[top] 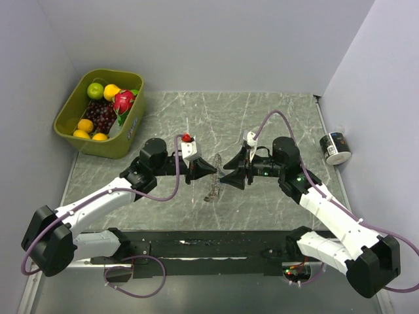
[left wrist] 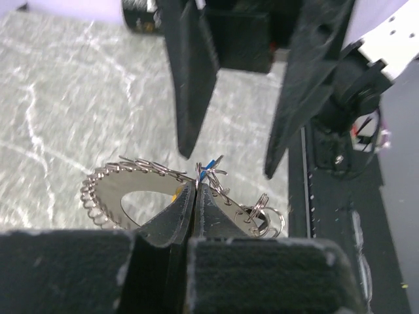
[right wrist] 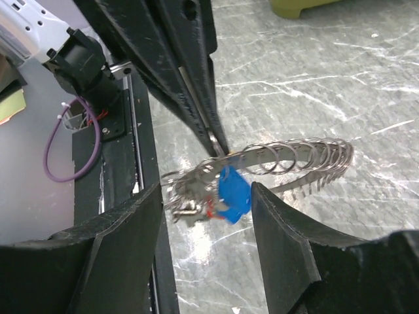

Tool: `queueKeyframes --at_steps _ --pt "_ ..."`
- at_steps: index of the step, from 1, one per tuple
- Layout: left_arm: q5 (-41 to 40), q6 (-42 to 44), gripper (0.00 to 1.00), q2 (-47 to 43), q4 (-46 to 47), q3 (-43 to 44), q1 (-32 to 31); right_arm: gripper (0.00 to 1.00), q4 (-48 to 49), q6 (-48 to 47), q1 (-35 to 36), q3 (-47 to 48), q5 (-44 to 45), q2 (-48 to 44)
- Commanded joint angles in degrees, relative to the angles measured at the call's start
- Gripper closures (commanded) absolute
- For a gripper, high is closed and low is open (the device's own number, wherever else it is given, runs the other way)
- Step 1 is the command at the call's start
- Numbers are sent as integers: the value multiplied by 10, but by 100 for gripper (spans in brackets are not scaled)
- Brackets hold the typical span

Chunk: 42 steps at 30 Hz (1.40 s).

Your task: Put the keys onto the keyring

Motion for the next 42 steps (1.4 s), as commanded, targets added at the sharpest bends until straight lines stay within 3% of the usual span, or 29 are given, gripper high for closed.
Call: queueKeyframes --at_steps 1,6,11,15,24,32,38,42 --pt "51 -51 99 -20 138 -8 2 36 42 7 -2 1 3 -1" --pt "58 -66 99 -26 177 -23 2 36 42 8 -3 1 23 -6" --pt "68 -76 99 -25 203 -32 2 49 45 12 -4 -4 32 -12" --pt "66 -72 99 -26 200 -32 2 50 45 8 -3 -11 38 -31" --pt "79 -55 99 -34 185 -34 10 23 82 -1 -6 -57 65 -119" --pt "96 -65 99 -26 186 -22 10 22 93 5 -5 -47 39 -90" --pt "102 -69 99 -24 191 -20 10 30 104 19 -5 -41 33 -62" --pt "111 -73 99 -15 188 -16 10 46 104 42 -5 -32 45 -48"
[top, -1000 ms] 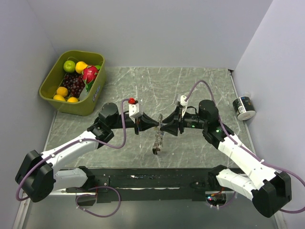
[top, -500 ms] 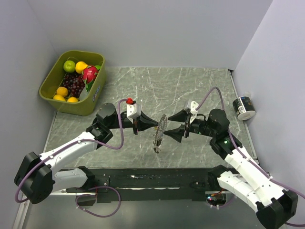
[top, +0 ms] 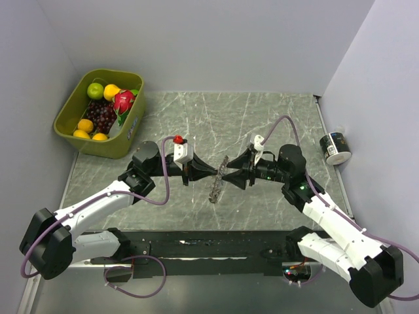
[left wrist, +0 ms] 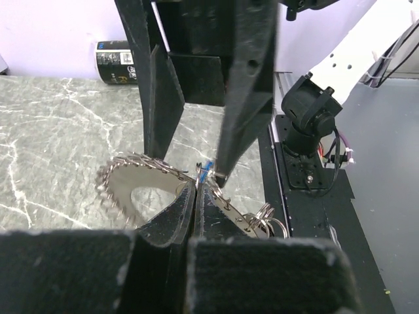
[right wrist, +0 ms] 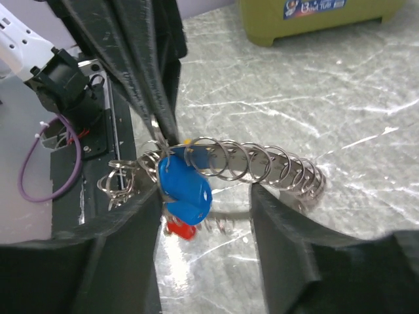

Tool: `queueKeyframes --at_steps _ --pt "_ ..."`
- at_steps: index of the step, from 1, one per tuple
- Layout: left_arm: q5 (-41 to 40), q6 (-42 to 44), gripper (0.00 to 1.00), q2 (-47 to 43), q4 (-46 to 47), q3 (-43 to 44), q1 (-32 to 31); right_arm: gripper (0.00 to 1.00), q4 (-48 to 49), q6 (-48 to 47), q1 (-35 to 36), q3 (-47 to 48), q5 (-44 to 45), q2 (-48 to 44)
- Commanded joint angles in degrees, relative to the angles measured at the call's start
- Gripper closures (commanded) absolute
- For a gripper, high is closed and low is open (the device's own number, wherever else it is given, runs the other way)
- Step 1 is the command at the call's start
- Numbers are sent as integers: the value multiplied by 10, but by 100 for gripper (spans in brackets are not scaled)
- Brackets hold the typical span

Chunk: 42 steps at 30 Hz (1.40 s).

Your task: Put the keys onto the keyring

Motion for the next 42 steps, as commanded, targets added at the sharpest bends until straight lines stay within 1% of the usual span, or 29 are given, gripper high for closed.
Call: queueKeyframes --at_steps 1,2,3,4,5,9,10,14,17,28,42 --pt "27 -5 99 3 38 27 1 48 25 23 -2 27 6 9" --pt "26 -5 99 4 34 27 1 53 22 25 -3 29 12 11" --pt "26 -3 99 4 36 26 1 64 21 23 -2 29 11 12" --pt "25 -3 99 4 40 22 1 67 19 21 -2 29 11 13" --pt "23 -4 99 3 49 19 1 75 19 20 -4 28 12 13" --pt "18 -12 99 6 64 15 1 86 20 18 -2 26 -1 13" --pt "18 -13 99 8 67 14 1 87 20 16 -3 25 -4 13" --pt "15 -14 99 10 73 15 2 99 11 8 -3 23 -22 14" --pt "12 -17 99 8 88 10 6 100 7 -8 -3 19 -32 13" --pt "34 -58 99 10 155 3 17 100 12 -12 -2 -2 -39 18" --pt "26 -77 99 15 185 1 21 100 -1 -23 -1 -10 -53 23"
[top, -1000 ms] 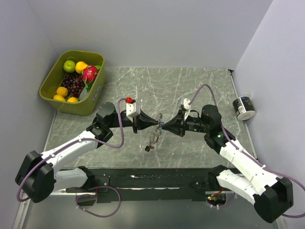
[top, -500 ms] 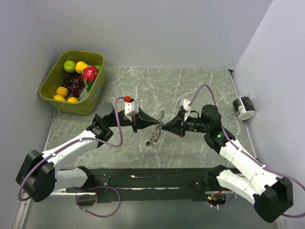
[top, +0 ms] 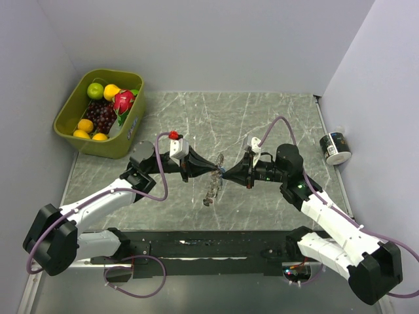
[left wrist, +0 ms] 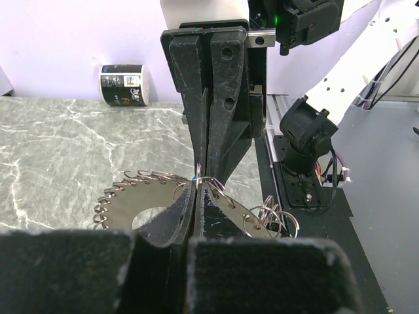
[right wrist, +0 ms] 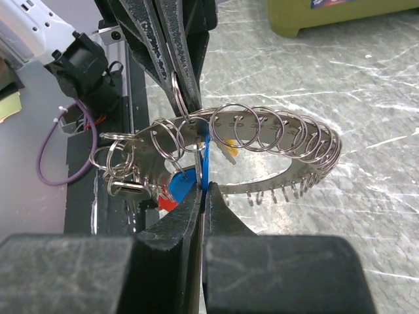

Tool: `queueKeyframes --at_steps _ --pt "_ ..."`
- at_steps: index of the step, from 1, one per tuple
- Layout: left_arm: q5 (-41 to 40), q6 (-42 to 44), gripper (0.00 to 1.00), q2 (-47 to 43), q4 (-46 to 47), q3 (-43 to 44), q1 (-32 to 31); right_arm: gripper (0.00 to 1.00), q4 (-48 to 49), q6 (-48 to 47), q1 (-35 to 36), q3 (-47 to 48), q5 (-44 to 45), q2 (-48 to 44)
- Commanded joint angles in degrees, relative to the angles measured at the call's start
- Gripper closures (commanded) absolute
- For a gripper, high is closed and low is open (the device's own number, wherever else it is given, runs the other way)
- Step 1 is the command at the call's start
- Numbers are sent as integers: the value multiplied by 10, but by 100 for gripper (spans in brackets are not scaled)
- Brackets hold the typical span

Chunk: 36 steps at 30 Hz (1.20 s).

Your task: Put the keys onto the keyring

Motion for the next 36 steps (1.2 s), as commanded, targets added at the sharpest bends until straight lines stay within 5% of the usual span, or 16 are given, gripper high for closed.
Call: queueKeyframes --at_steps 1,18,36 --pt "7 -11 99 -5 81 10 2 100 6 -11 -2 -7 -10 3" --pt "-59 2 99 -14 59 1 2 100 5 -7 17 -6 -25 23" --pt "-78 54 99 -15 -23 7 2 22 39 12 17 -38 130 -42"
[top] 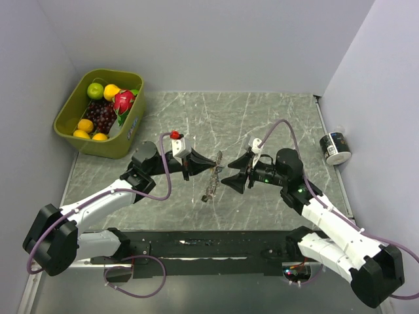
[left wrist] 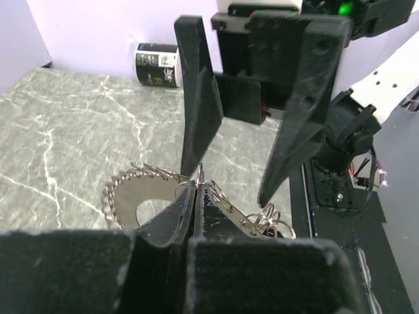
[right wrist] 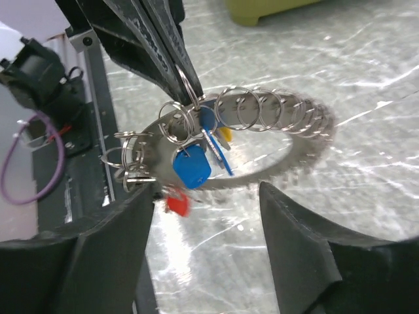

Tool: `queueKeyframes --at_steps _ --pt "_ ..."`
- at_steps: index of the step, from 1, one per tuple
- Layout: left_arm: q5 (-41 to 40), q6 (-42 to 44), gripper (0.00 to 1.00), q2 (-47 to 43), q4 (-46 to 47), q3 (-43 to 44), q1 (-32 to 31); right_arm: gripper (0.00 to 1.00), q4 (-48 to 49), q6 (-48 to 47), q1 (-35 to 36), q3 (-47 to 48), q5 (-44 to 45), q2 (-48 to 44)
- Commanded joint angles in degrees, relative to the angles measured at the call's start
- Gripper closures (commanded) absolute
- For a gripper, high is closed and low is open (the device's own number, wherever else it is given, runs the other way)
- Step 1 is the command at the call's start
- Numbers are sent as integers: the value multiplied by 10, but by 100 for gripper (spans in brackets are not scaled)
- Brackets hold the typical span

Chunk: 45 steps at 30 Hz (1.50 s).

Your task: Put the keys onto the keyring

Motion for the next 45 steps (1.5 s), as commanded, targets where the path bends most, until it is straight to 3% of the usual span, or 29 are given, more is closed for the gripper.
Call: queueKeyframes --at_steps 1,4,18,29,37,45 --pt "-10 24 99 -16 8 17 1 19 41 2 4 -17 42 -33" --pt "-14 31 99 -14 -5 19 1 12 54 17 3 -23 48 -43" --pt "-48 24 99 66 29 62 -18 0 62 20 3 -36 63 -80" --pt "-64 -16 99 250 125 186 -84 0 33 14 2 -51 145 -156" --pt "-73 -152 99 361 353 202 -100 0 9 7 2 -64 205 -216" --pt "-84 -187 99 446 414 146 -100 0 12 7 1 -61 192 -187"
